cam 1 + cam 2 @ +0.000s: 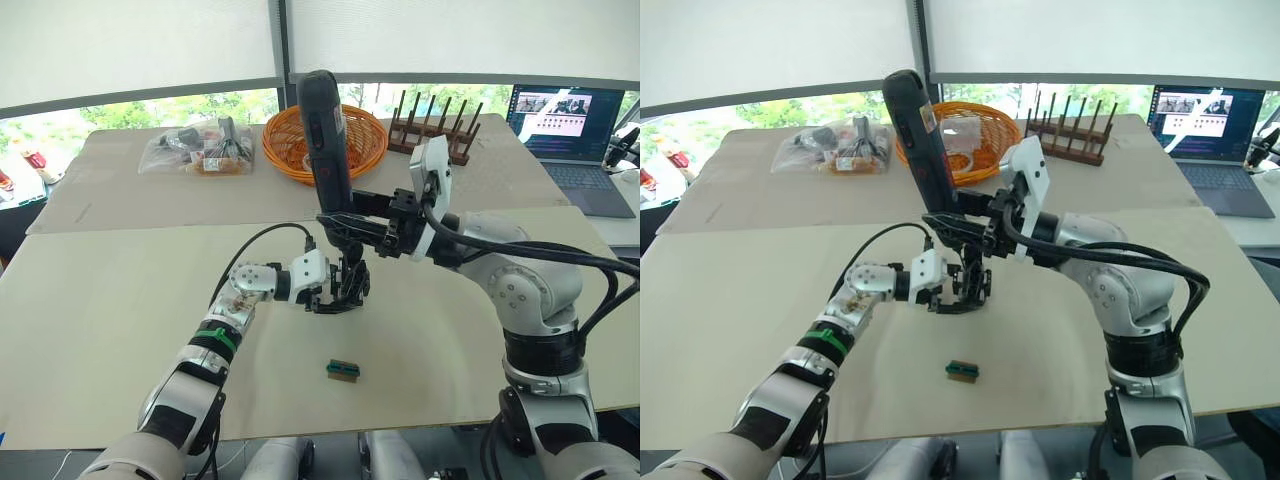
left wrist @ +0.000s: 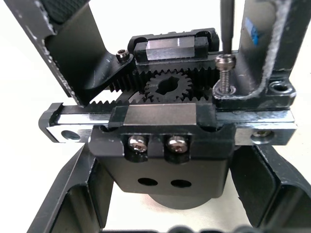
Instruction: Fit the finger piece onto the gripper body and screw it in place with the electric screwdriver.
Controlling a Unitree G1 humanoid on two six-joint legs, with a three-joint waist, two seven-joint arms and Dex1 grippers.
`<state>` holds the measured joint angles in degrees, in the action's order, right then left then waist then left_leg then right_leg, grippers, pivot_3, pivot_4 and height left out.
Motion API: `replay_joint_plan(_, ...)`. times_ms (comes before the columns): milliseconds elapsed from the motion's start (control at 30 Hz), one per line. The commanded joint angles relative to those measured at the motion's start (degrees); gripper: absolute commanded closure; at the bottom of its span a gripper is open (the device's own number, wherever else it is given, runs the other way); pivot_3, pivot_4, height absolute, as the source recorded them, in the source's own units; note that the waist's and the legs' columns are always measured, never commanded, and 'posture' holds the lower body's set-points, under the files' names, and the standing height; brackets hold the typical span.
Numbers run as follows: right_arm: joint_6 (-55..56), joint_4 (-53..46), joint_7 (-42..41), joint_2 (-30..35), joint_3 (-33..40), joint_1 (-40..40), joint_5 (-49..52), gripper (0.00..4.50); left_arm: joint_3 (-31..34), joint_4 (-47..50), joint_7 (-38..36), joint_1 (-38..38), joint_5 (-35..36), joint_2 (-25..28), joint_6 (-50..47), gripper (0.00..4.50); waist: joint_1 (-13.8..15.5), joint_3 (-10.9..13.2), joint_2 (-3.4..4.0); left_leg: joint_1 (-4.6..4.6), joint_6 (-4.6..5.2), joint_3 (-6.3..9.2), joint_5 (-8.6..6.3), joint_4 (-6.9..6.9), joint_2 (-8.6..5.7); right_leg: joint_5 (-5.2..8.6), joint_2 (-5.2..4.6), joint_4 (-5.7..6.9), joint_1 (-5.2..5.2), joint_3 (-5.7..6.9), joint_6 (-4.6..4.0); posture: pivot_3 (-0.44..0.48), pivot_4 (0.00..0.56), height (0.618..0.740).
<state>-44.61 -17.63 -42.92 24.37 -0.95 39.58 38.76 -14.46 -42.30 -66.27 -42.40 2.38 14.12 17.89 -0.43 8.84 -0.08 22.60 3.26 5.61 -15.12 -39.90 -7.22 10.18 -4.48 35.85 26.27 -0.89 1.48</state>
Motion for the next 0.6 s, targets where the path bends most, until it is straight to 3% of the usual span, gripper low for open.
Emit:
replay_joint_plan(33,4.03,-2.17,-1.34,0.19,0.76,0.92,-0.27,2.53,0.51,0.11,0.13,-0.96,-0.09,0.3,0.26,1.65,0.01,0.0,0.0,0.0,0.0,0.0,0.0,0.0,0.0,0.0,0.0,0.0,0.0,0.0,0.0,0.0,0.15,0.74)
replay_joint_plan(600,7.37,-2.11,-5.38,2.08,-0.13,1.8,-2.27,2.53,0.67,0.53,0.35,-0.9,0.02,0.27,0.23,1.65,0.0,0.0,0.0,0.0,-0.01,0.0,0.0,0.0,0.0,0.0,0.0,-0.01,0.0,0.0,0.0,0.0,0.15,0.74)
